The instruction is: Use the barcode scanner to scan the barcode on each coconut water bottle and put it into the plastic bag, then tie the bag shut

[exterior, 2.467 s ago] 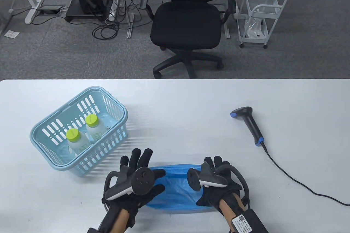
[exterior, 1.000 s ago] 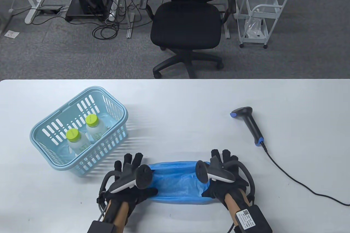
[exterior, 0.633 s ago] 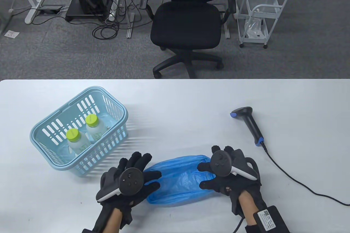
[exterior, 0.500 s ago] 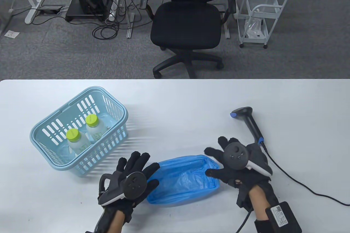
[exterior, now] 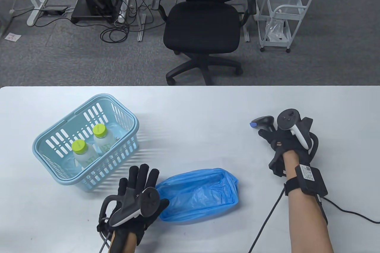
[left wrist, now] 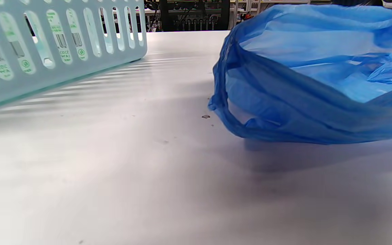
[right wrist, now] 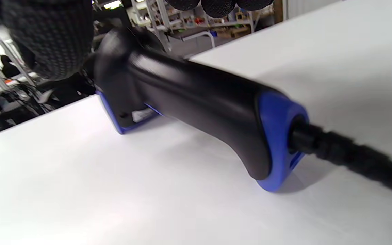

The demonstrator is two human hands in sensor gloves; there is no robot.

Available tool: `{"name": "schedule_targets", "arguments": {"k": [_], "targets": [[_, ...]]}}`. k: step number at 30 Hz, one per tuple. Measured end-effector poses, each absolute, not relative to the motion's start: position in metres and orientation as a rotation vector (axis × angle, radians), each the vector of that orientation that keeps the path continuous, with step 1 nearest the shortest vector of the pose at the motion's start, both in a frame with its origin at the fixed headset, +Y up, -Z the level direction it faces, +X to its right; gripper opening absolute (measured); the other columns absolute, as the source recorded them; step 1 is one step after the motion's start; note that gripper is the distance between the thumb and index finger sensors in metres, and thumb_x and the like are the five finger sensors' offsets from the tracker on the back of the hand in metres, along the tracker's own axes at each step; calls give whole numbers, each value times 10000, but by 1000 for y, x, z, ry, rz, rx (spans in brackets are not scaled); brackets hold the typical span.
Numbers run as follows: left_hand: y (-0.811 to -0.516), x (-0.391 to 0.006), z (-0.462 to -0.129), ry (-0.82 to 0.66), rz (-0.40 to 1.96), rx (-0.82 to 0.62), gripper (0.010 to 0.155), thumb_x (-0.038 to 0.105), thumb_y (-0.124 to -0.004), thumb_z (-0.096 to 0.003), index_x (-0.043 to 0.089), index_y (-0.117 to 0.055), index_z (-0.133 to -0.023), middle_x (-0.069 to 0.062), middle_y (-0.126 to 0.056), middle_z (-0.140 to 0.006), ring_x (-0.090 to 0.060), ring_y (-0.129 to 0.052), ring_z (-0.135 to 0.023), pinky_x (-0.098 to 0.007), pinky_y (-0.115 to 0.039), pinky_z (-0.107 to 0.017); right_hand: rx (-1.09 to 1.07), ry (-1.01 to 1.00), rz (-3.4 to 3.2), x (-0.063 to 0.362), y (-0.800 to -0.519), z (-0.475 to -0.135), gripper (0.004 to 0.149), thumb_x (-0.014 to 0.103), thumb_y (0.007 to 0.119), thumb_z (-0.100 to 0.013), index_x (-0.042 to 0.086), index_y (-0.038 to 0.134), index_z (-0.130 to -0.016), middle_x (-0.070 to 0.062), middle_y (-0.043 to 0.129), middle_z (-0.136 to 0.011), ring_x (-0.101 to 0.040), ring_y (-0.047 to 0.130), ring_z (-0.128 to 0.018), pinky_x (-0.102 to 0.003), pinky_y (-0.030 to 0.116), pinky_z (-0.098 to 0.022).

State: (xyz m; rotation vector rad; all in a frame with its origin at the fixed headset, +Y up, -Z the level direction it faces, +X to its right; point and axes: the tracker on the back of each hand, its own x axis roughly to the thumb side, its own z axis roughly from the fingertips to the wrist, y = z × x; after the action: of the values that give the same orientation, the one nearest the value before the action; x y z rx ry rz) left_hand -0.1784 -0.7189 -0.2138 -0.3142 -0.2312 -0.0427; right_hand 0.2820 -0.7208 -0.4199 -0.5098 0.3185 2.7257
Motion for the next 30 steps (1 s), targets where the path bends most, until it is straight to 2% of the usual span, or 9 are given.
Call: {"name": "schedule_targets", "arguments": {"k": [10, 15, 17, 19, 23, 26, 30], "targets": [[-715, -175, -213, -234, -60, -277, 933, 735, -508, -645, 255, 20, -1247, -139, 167, -1259, -448, 114, -1132, -679, -111, -781, -567, 560, 2600, 289, -752, -463, 1041, 584, 862, -430, 34, 332, -1137, -269, 291, -1195, -559, 310, -1083, -713, 373, -760], [-717, -178, -214, -227, -52, -289, 928, 734, -511, -645, 256, 6, -1251, -120, 155, -1267, -447, 105, -1137, -679, -112, -781, -586, 575, 2604, 285, -755, -466, 777, 450, 882, -502, 76, 539, -1091, -232, 323, -1197, -537, 348, -1084, -710, 401, -751], [-718, -178, -215, -226, -51, -294, 930, 732, -513, -646, 254, 6, -1252, -119, 152, -1268, -448, 106, -1137, -678, -113, -781, -564, 564, 2605, 284, -753, -463, 723, 431, 874, -520, 54, 586, -1066, -219, 363, -1188, -527, 394, -1075, -704, 431, -739], [-719, -177, -215, -228, -53, -298, 925, 730, -516, -646, 257, -1, -1253, -118, 149, -1270, -447, 101, -1139, -678, -114, -782, -523, 502, 2626, 280, -748, -456, 644, 398, 877, -529, 40, 660, -1019, -233, 476, -1162, -541, 503, -1047, -698, 492, -720], [-721, -176, -217, -231, -59, -300, 921, 727, -518, -649, 256, -6, -1254, -118, 145, -1270, -449, 97, -1139, -675, -117, -783, -433, 448, 2601, 273, -736, -439, 614, 396, 871, -539, 85, 651, -1021, -220, 659, -1103, -524, 694, -993, -686, 594, -701], [-724, -177, -219, -230, -58, -307, 922, 727, -518, -648, 257, -5, -1253, -137, 146, -1268, -450, 96, -1139, -674, -119, -784, -363, 416, 2580, 263, -726, -420, 590, 411, 862, -547, 158, 629, -1027, -164, 790, -1023, -450, 836, -929, -647, 683, -681], [-727, -180, -220, -220, -55, -315, 920, 726, -518, -649, 255, -8, -1254, -136, 143, -1268, -451, 93, -1138, -674, -120, -784, -266, 332, 2613, 248, -709, -386, 590, 429, 868, -541, 157, 650, -1018, -48, 916, -883, -319, 973, -812, -581, 776, -644]]}}
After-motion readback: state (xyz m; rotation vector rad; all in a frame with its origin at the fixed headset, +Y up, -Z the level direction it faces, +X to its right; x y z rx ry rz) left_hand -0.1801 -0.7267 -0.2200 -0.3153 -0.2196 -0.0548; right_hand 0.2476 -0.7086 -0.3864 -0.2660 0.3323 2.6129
